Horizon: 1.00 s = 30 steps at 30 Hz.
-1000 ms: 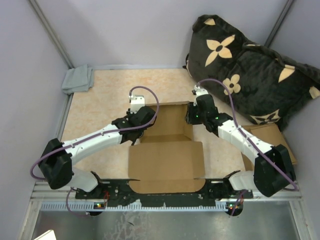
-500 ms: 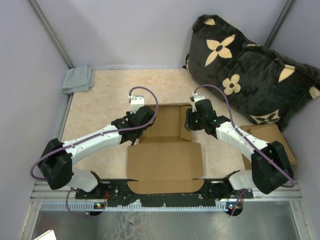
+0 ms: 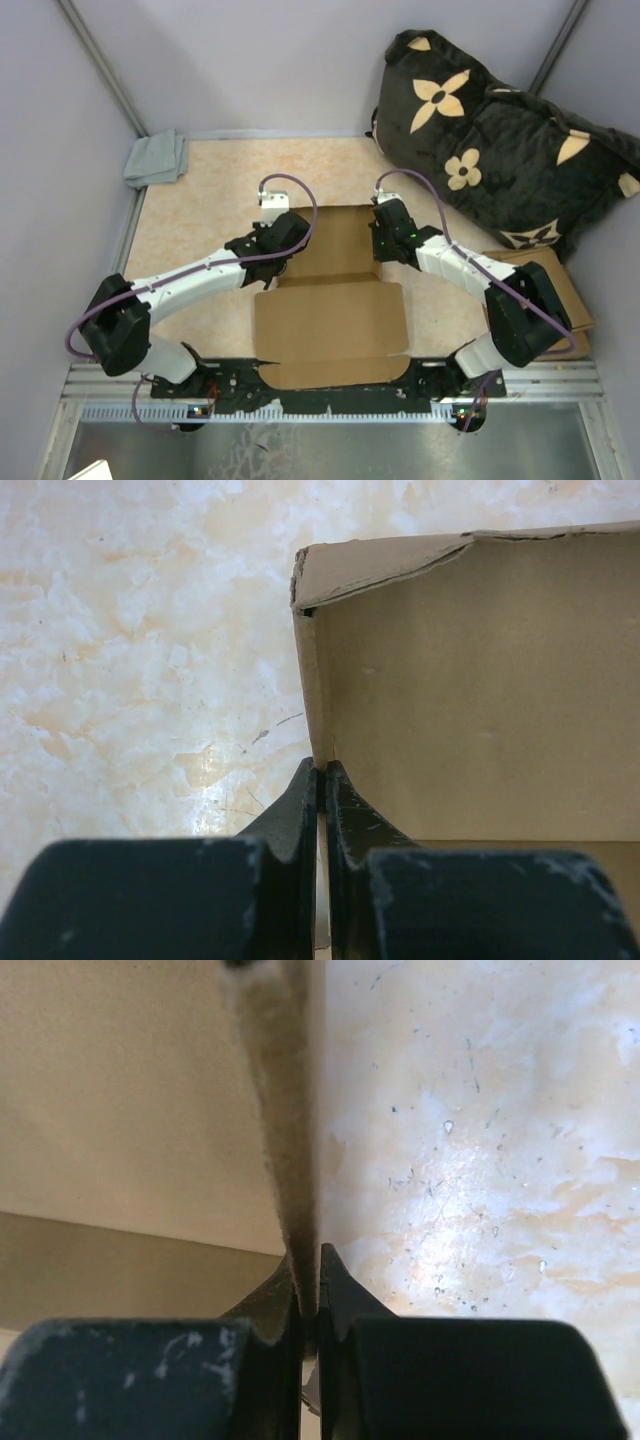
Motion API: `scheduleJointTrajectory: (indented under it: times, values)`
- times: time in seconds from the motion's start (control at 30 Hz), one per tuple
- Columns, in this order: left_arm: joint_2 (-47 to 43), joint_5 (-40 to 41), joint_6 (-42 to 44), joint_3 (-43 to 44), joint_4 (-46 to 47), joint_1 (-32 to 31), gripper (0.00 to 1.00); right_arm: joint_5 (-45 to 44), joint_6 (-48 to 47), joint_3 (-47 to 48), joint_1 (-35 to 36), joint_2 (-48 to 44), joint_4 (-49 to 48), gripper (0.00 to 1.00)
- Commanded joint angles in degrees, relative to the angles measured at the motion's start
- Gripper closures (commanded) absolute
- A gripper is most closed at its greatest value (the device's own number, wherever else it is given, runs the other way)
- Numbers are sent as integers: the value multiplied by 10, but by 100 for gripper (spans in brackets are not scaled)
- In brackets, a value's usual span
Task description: Fold the paper box
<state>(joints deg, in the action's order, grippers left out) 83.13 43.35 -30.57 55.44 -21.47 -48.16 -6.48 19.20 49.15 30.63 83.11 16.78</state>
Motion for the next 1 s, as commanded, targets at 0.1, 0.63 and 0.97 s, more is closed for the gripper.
scheduleJointTrajectory:
  times: [0.1, 0.63, 0.97]
  values:
    - [-12, -22, 28, 12, -14, -3, 100, -133, 31, 31, 33, 59, 68, 100]
    - [-42, -22, 42, 32, -45, -2, 100, -46, 14, 8, 47, 51, -1, 81]
    - [-32, -16, 35, 38, -57, -2, 95, -21, 4, 31, 19, -36, 32, 51]
